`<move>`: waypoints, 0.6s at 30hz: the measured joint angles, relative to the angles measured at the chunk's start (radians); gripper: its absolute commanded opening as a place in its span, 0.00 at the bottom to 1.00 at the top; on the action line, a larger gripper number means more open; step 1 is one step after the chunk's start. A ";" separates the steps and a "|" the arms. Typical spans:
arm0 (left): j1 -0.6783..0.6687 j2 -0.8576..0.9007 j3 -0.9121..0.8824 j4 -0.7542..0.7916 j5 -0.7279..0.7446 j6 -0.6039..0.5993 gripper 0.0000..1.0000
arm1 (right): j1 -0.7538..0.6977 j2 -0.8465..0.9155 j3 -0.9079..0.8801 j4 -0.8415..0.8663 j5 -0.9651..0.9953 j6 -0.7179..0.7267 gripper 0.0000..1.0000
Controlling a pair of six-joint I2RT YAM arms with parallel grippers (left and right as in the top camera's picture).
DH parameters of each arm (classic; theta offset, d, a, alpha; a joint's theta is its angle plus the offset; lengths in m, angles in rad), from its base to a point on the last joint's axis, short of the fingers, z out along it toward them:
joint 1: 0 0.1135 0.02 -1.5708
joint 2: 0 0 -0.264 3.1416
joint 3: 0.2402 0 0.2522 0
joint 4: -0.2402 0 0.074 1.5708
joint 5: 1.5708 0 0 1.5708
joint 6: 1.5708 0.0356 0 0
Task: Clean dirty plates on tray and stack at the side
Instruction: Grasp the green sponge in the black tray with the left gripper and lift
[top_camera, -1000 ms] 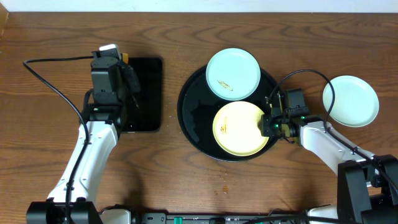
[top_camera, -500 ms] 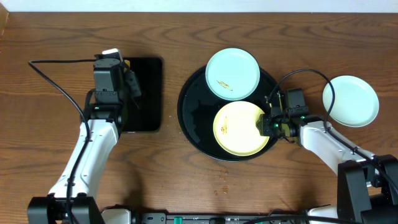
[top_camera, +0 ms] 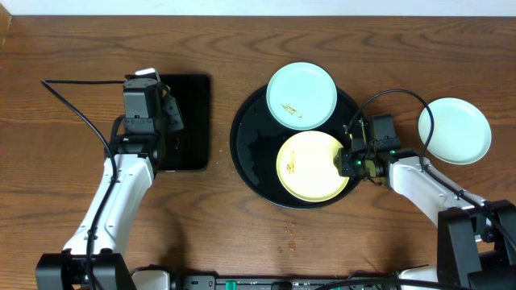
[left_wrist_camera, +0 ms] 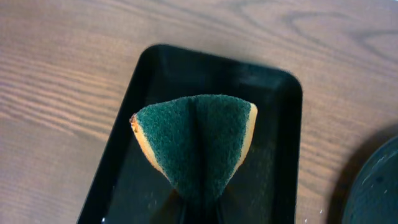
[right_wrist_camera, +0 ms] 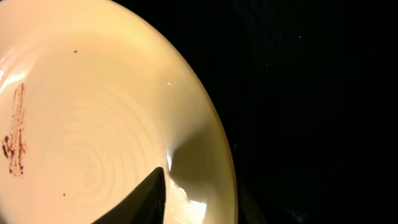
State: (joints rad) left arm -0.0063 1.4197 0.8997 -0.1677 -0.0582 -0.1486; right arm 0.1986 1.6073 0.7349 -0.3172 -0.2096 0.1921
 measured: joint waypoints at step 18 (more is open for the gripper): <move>0.000 0.000 -0.002 0.021 0.077 -0.004 0.08 | 0.000 0.000 0.002 -0.008 0.019 -0.016 0.14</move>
State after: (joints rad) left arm -0.0063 1.4197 0.8978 -0.1467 0.0185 -0.1524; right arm 0.1986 1.6073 0.7368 -0.3256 -0.1905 0.1764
